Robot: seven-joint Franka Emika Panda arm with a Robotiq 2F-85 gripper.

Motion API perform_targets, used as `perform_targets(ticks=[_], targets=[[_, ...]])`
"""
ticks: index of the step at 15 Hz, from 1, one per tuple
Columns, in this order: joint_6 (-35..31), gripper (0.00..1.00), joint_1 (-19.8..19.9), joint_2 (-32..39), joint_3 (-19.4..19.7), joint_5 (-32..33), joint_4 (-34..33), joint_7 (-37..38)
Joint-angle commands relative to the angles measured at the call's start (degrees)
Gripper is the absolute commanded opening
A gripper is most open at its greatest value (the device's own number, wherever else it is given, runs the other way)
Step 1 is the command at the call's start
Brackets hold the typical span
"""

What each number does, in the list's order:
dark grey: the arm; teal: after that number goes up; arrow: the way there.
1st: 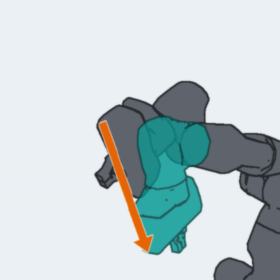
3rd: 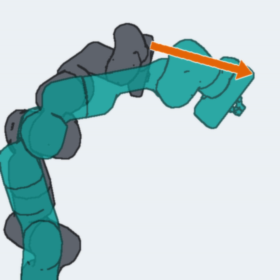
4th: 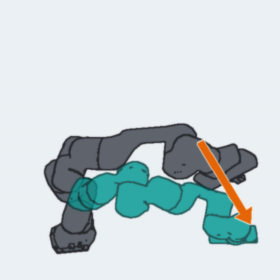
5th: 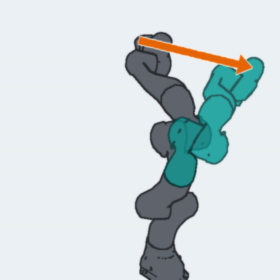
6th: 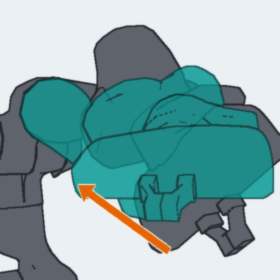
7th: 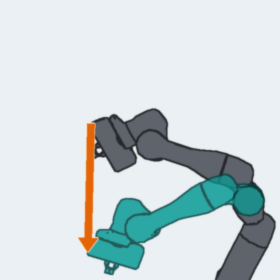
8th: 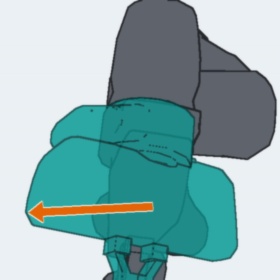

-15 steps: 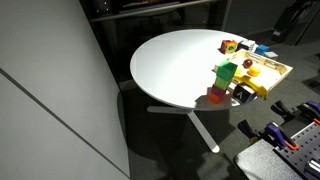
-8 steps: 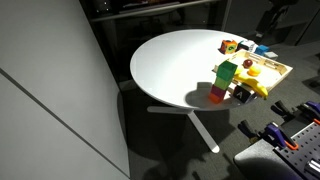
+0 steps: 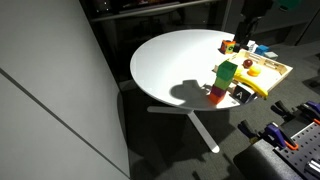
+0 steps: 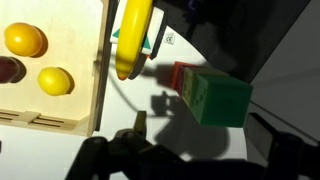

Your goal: Pick up the green block and put it in the tray

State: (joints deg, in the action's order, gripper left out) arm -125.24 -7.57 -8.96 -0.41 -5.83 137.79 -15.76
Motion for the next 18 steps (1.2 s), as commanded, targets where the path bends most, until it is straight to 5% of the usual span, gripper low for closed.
perform_targets(ticks=[1,15,16,18], targets=[[4.07,1.00,-0.03,4.90,-1.20,-2.90,-5.19,-2.80],[8.28,1.00,-0.10,13.39,-6.25,-0.33,-10.09,1.69],[8.09,0.75,-0.09,13.66,-6.36,0.10,-10.03,2.37],[8.09,0.66,-0.04,14.13,-6.43,0.66,-10.17,3.08]])
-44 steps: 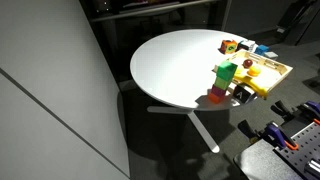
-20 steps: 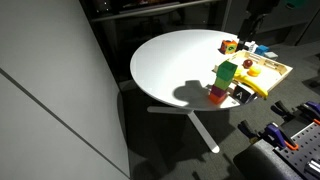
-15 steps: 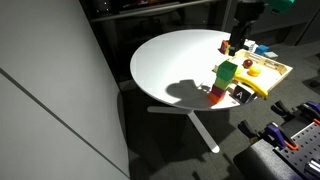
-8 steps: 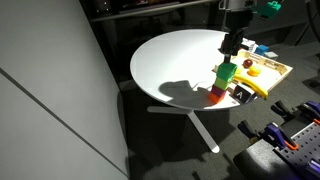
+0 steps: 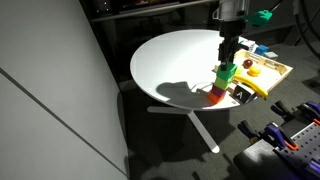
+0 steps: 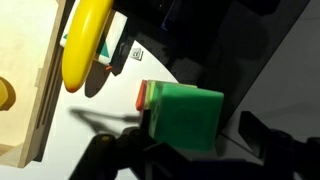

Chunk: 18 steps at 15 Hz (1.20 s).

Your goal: Pick up the green block and put it in the tray

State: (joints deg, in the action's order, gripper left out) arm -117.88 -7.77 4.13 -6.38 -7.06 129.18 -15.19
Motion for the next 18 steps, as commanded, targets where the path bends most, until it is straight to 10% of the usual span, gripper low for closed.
perform_targets(ticks=[1,4,18], targets=[[0.70,0.56,0.18,1.20,-0.46,2.12,-1.57,2.76],[0.95,0.33,0.53,0.52,-0.17,2.38,-1.36,3.20],[0.18,0.25,7.61,-12.48,6.72,1.37,9.15,4.22]])
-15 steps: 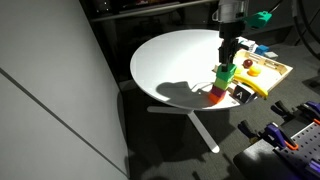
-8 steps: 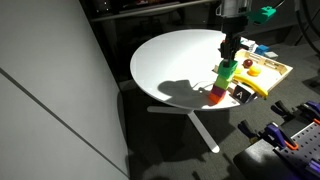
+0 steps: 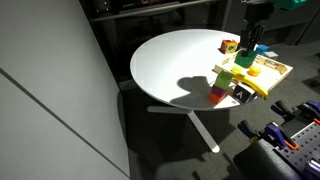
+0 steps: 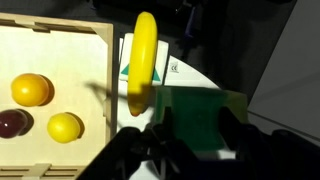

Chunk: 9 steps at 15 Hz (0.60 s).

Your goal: Pick up the green block and put it in the tray

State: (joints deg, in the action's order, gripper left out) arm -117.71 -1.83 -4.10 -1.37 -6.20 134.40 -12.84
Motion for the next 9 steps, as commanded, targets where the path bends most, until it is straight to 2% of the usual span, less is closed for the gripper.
perform_targets(ticks=[1,9], targets=[[-0.11,0.25,2.49,-5.04,2.57,0.72,4.99,2.16],[-3.72,0.25,8.64,-7.18,8.51,2.28,8.24,3.19]])
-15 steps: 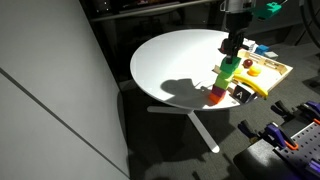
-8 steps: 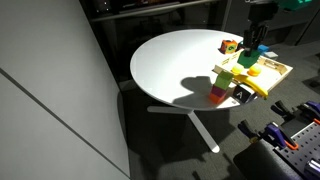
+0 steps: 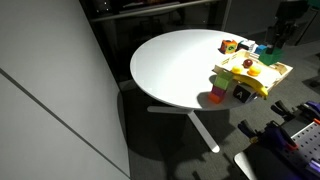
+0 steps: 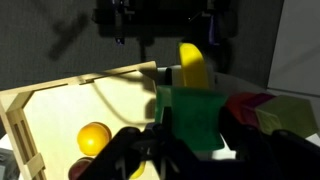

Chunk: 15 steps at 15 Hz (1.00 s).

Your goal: Pick up the green block and put it in the tray

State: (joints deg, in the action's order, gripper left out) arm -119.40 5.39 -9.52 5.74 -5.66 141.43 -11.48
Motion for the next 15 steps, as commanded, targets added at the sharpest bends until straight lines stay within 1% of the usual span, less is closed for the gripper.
perform_targets(ticks=[1,5,6,7,10,11,15], targets=[[-2.91,0.25,2.06,-1.53,1.91,2.28,1.04,2.14],[-7.54,0.25,4.09,-0.69,3.37,5.44,0.58,3.70],[-8.41,0.75,4.41,-0.76,3.42,6.58,0.66,4.60],[-9.23,0.76,4.59,-0.86,3.36,7.63,0.85,5.56],[-9.66,0.97,4.27,-1.52,2.75,9.85,1.21,8.15],[-9.45,1.00,4.02,-1.82,2.48,10.00,1.33,8.69],[-3.90,1.00,1.14,-3.55,1.55,5.46,1.51,3.97]])
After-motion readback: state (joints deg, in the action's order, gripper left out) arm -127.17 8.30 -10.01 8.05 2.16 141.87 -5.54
